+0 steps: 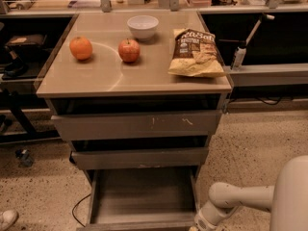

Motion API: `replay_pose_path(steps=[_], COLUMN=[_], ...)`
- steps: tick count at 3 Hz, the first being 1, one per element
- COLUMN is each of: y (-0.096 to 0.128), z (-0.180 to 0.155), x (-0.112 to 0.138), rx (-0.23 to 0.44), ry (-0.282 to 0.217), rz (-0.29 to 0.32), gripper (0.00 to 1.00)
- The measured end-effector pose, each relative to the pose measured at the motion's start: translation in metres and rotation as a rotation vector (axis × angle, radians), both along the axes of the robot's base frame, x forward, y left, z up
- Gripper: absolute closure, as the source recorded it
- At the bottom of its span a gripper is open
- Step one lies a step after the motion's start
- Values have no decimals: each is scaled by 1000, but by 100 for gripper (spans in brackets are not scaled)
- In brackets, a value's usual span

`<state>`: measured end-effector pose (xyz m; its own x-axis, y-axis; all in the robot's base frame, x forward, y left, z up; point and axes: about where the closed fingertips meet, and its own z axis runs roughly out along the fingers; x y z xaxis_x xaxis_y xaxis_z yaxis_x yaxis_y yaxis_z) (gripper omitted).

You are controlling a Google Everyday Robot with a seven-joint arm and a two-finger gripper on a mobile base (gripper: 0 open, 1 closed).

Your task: Close bottom drawer

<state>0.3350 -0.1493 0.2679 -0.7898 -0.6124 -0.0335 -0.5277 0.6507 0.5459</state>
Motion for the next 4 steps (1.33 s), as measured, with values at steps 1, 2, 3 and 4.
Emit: replay_pose_path(steps=[1, 2, 3, 4], y=[4, 2, 0, -2], z=[-43, -65, -74, -78], x=[11, 22, 29, 34], rx=[36, 52, 56, 56], ry=[-3, -19, -32, -43], rz=[-153, -253, -307, -337], gripper=[100, 100, 100, 100])
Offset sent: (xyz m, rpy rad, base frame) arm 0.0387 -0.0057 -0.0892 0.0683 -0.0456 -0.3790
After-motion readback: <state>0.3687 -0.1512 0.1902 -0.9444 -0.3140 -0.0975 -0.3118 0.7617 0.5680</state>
